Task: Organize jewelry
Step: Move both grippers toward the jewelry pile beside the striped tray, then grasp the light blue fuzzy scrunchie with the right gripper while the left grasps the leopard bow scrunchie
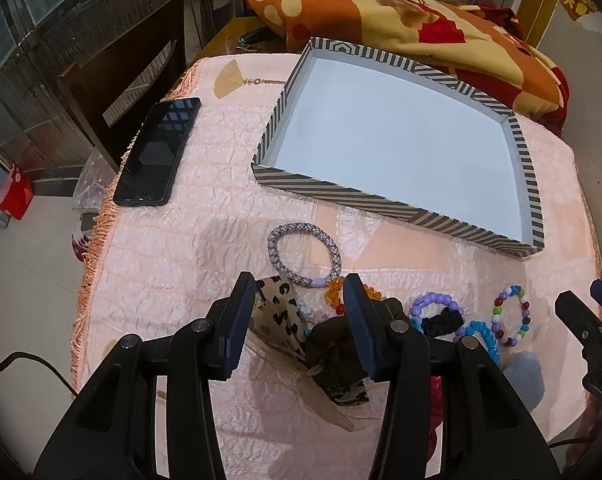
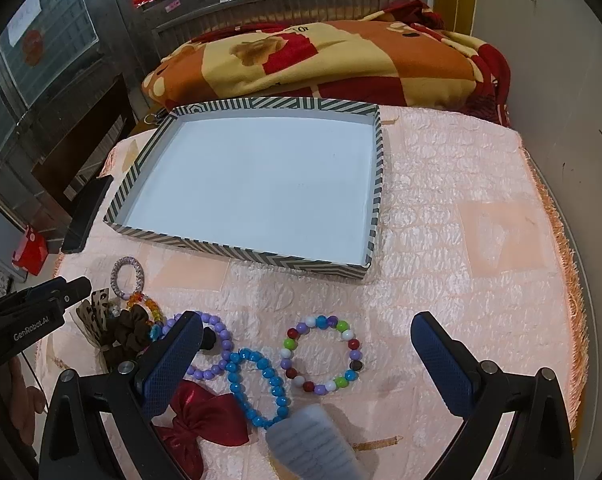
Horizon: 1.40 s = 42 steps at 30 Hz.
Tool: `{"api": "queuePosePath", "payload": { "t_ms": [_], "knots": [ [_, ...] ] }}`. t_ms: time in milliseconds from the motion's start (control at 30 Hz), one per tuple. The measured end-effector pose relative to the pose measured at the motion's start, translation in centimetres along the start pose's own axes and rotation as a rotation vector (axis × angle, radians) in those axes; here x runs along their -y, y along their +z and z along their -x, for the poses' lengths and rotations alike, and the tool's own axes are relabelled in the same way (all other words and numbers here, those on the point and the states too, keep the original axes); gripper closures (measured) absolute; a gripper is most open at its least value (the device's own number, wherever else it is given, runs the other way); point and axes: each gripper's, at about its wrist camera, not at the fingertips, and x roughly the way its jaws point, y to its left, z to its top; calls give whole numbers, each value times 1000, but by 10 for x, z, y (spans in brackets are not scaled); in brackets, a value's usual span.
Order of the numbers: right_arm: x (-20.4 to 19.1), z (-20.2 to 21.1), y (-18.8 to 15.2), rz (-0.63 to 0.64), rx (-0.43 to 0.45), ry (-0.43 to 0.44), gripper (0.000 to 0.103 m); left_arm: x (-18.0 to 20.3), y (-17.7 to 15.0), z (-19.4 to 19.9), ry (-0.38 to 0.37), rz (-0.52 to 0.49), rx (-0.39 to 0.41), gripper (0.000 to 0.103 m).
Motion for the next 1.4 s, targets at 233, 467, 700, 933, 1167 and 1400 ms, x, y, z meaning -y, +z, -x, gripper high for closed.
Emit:
{"api": "queuePosePath", "payload": {
  "t_ms": [233, 467, 700, 933, 1167, 1400],
  "knots": [
    [1, -3, 1, -12, -13, 11, 0, -1, 0, -1, -1, 6, -11, 58],
    [2, -3, 1, -11, -16, 10, 0, -7, 0, 0, -2, 30, -13, 58],
    [0, -4, 1, -3, -22, 10, 0, -5, -3, -2, -7, 25, -24, 58],
    [-2, -5, -1, 12, -35, 5, 0, -9, -4, -1, -10, 34, -31, 58],
    [1, -8, -3, 7, -54, 8, 0, -22, -6, -2, -6, 64, -47, 58],
    [3, -5, -5, 33, -56, 15, 0, -45, -8, -2, 0, 108, -62, 58]
  ]
}}
